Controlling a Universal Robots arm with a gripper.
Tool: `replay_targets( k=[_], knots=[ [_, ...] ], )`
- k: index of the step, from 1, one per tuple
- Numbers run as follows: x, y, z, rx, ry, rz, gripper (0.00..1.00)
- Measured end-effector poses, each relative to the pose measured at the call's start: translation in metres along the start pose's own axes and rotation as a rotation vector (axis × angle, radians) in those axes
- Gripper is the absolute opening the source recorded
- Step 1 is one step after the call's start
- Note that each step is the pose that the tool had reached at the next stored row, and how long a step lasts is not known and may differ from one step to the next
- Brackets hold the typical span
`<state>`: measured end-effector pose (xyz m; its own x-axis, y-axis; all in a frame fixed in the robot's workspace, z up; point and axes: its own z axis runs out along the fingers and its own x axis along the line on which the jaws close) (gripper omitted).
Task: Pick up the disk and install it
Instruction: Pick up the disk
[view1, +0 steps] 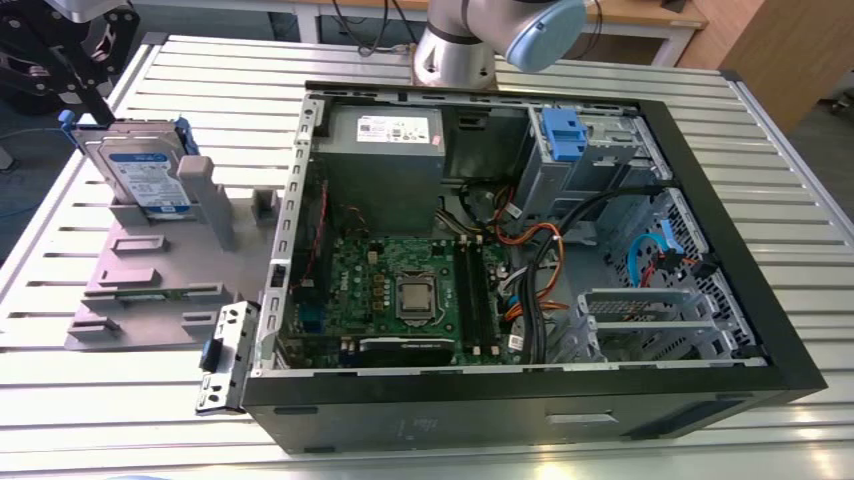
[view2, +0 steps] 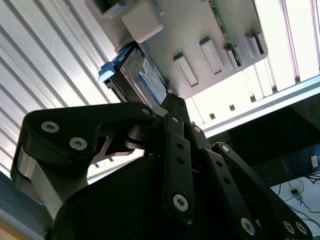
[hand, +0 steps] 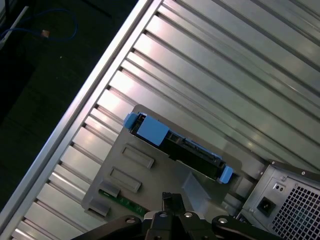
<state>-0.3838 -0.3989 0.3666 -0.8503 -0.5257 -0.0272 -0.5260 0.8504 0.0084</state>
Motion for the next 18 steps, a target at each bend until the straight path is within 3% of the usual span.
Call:
replay_targets(
  k=[18],
  knots=[
    [0.0000, 0.0000, 0.0001, -0.0002, 0.0000, -0.009, 0.11]
  ],
)
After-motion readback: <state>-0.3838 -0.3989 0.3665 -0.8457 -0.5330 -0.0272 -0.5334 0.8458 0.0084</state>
